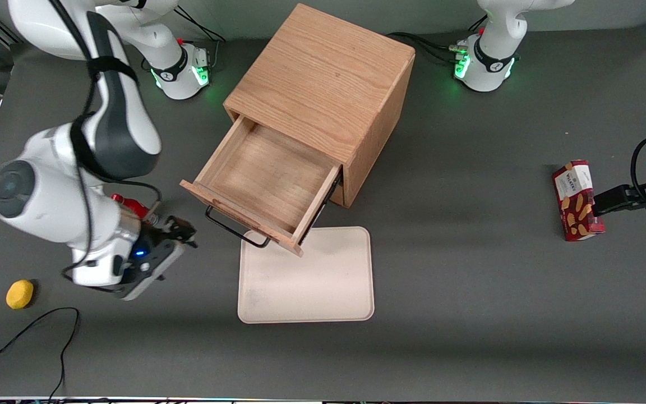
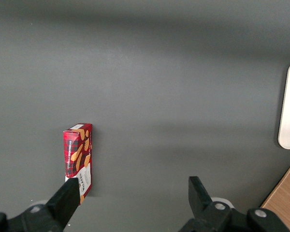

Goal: Open upper drawer

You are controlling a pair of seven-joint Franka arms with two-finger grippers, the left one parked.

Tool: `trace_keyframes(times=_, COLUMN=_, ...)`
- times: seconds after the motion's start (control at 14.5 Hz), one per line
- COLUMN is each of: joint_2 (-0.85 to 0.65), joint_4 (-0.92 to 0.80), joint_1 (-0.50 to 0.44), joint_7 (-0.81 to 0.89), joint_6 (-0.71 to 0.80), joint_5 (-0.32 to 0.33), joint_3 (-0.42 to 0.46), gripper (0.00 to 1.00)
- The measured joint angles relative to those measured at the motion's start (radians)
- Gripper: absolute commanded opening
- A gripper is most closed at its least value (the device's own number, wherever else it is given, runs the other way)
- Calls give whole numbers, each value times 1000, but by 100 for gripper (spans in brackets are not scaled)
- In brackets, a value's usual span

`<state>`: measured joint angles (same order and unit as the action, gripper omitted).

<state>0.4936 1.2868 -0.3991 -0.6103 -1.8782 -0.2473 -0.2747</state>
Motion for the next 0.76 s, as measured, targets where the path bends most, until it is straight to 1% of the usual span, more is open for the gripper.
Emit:
trace_keyframes(times=0.21, joint_2=-31, joint_4=-8, joint_1=21, joint_7=-1, joint_6=65, joint_5=21, joint_3=-127, gripper=100)
trace_keyframes(times=0.28, joint_2=-54, joint_4=-10, joint_1=25, joint_7=13, joint_6=123, joint_5=21, joint_3=-159, gripper=100)
trace_keyframes(times=0.34, joint_2=-82, joint_4=-12, joint_1=27, joint_7=61, joint_6=191, joint_5=21, joint_3=-187, gripper=100)
trace_keyframes(times=0.41, joint_2=-114, joint_4=-13, joint_1=28, joint_7=146, joint_6=256, joint_5=21, joint_3=-204, gripper=100)
trace_keyframes(times=0.55, joint_2=-181, joint_4=-12, joint_1=28, joint_7=392, joint_6=353, joint_5=22, joint_3=-213, gripper=100)
trace_keyframes(times=0.69, joint_2=-232, joint_4=-6, joint_1=22, joint_7=615, joint_6=403, joint_5=23, joint_3=-212, gripper=100)
trace_keyframes(times=0.76, joint_2=-246, joint_4=-1, joint_1=18, joint_7=671, joint_6=413, joint_5=30, joint_3=-211, gripper=100)
